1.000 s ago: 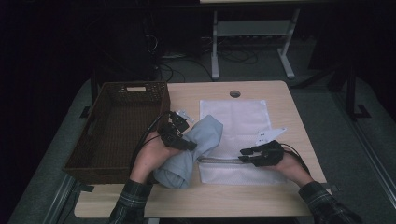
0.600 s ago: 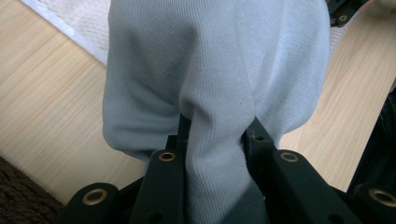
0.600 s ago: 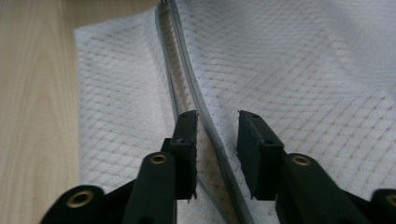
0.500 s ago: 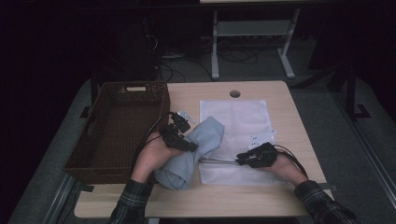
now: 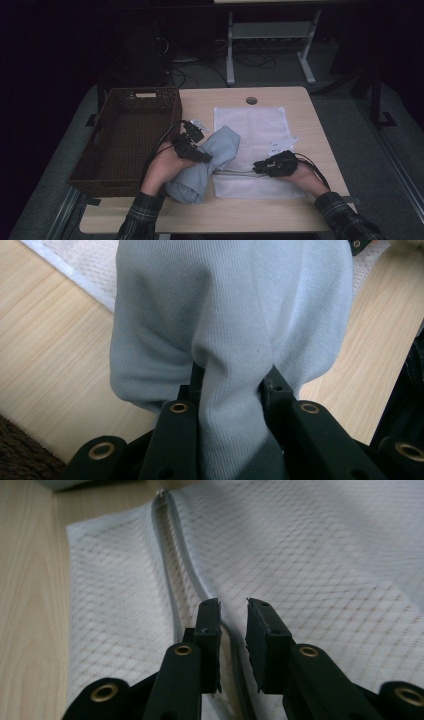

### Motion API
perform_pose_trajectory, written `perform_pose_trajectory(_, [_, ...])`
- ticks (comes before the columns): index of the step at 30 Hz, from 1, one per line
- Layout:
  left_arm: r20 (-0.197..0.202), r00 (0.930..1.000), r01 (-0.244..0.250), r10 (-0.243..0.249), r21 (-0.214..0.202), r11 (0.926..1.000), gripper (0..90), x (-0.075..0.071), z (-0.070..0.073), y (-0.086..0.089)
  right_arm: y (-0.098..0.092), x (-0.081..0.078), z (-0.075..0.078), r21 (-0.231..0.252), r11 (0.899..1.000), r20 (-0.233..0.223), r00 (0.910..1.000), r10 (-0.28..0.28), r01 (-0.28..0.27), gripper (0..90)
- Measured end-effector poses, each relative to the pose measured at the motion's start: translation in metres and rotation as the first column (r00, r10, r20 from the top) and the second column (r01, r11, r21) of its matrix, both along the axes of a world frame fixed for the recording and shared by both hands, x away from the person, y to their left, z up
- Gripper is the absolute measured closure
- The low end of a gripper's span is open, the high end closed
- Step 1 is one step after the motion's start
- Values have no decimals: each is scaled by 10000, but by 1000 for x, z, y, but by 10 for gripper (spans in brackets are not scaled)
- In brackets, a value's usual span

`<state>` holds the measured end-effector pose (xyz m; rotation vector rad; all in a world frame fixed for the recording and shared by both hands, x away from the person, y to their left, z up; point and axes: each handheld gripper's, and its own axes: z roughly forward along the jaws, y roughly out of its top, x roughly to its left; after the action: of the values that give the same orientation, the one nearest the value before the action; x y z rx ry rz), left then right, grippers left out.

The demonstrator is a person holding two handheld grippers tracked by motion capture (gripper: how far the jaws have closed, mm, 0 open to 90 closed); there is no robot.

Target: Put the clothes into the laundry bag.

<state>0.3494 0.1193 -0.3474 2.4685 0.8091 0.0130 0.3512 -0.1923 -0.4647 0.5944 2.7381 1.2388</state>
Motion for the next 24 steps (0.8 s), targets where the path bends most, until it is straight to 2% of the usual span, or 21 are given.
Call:
perform_pose_trajectory(4, [-38,10000,15,-15,20,10000,736,0,-1,0,1,0,-4,-284,9996,47,9999,92,-90,766])
perform_pose_trajectory(7, [-72,10000,-8,8,20,10000,736,1,-2,1,0,1,-3,-236,9997,30,10000,-83,83,828])
perform_pose_trajectory(10, [-90,10000,-8,9,39,10000,736,1,-2,1,-3,2,1,85,9990,194,9989,-430,428,862])
perform_pose_trajectory(12, [-78,10000,10,-10,44,10000,736,1,-2,0,-3,3,2,153,9987,204,9986,-491,488,853])
perform_pose_trajectory(14, [-88,10000,21,-21,37,10000,735,1,-2,0,0,2,-2,-79,9991,116,9990,-427,428,817])
perform_pose_trajectory(16, [-96,9999,27,-27,43,10000,736,1,-2,0,3,2,-5,-219,9992,33,9994,-338,338,844])
perform_pose_trajectory(18, [-92,10000,28,-28,44,10000,736,1,-2,0,4,3,-5,-217,9993,-5,9996,-298,298,877])
perform_pose_trajectory(24, [-146,9999,9,-9,20,10000,736,2,-3,1,7,11,2,36,9976,6,9976,-697,697,883])
